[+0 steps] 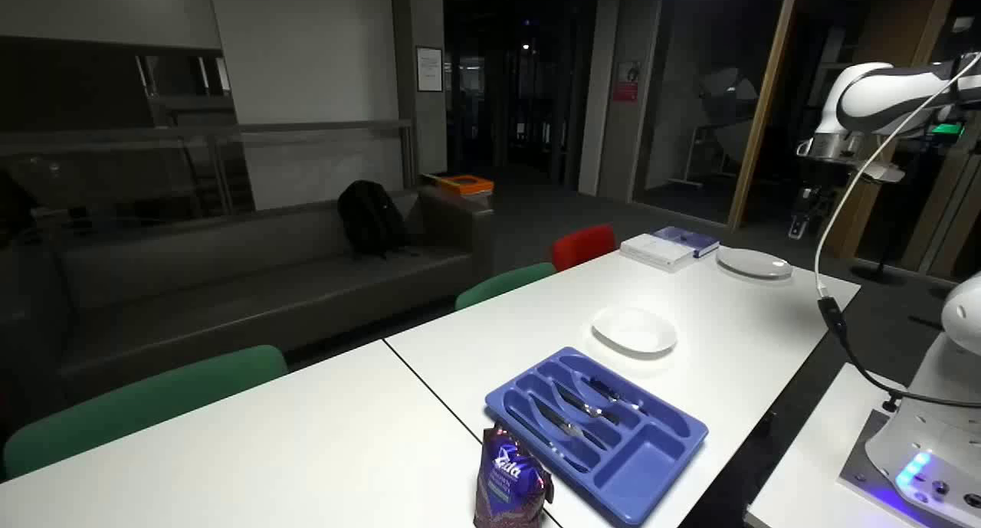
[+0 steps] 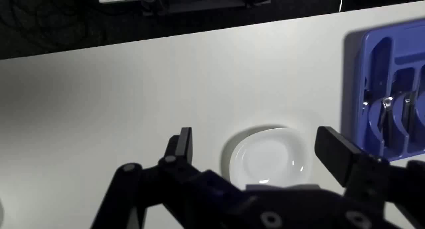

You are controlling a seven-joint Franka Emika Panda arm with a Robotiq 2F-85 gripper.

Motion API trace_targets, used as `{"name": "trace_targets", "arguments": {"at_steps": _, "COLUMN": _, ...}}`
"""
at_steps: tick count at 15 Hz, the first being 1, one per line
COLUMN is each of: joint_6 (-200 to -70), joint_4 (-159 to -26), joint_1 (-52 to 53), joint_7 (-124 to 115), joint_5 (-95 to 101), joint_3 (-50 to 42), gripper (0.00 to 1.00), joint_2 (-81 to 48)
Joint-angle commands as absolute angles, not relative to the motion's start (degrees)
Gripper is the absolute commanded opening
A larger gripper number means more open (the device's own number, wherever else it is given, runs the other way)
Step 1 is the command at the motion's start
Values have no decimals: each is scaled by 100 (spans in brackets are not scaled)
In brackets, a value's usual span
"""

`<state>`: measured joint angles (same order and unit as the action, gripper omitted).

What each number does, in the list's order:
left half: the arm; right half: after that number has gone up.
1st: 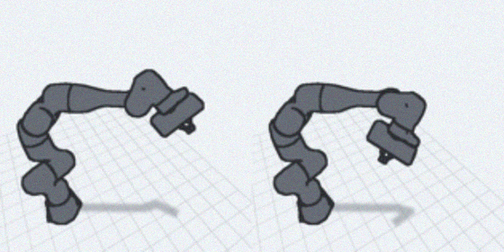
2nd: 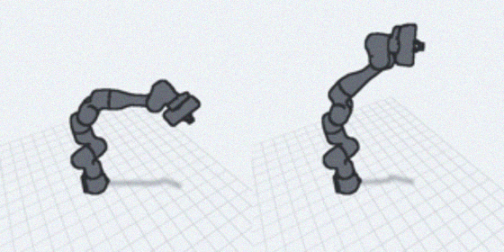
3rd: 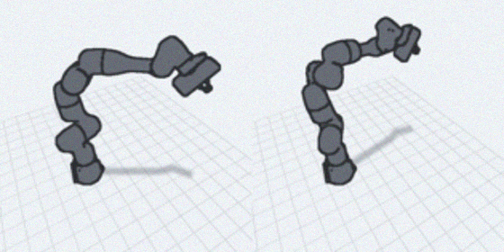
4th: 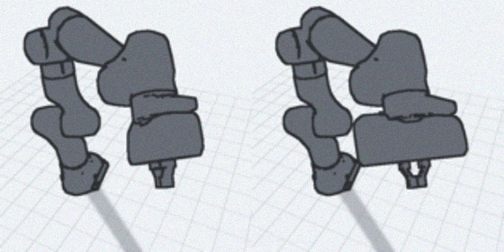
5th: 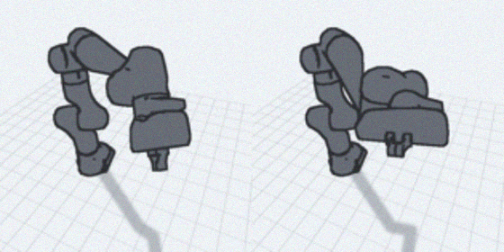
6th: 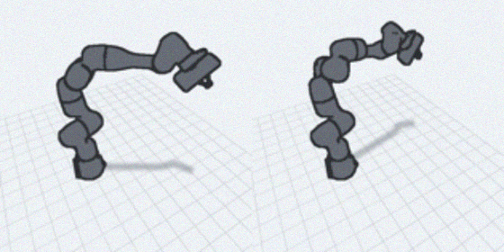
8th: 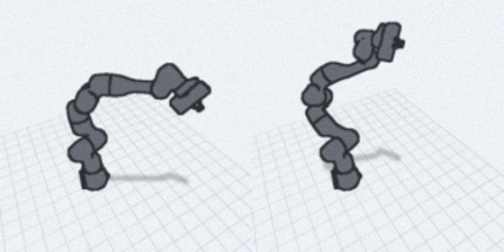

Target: Move the white plate

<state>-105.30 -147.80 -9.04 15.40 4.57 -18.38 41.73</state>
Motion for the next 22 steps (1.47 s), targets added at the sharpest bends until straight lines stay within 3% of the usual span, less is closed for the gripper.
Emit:
{"name": "trace_targets", "arguments": {"at_steps": 1, "joint_6": -10524, "joint_4": -14771, "joint_1": -974, "joint_7": 1581, "joint_5": 414, "joint_3": -1780, "gripper": 100, "joint_2": 4150}}
{"name": "trace_targets", "arguments": {"at_steps": 9, "joint_6": -10536, "joint_4": -14743, "joint_1": -981, "joint_7": 1537, "joint_5": 427, "joint_3": -1754, "gripper": 100, "joint_2": 4129}}
{"name": "trace_targets", "arguments": {"at_steps": 15, "joint_6": -10938, "joint_4": -14264, "joint_1": -932, "joint_7": 101, "joint_5": 404, "joint_3": -974, "gripper": 100, "joint_2": 3692}}
{"name": "trace_targets", "arguments": {"at_steps": 22, "joint_6": -10769, "joint_4": -12755, "joint_1": -509, "joint_7": -332, "joint_5": 741, "joint_3": 102, "gripper": 100, "joint_2": 2353}}
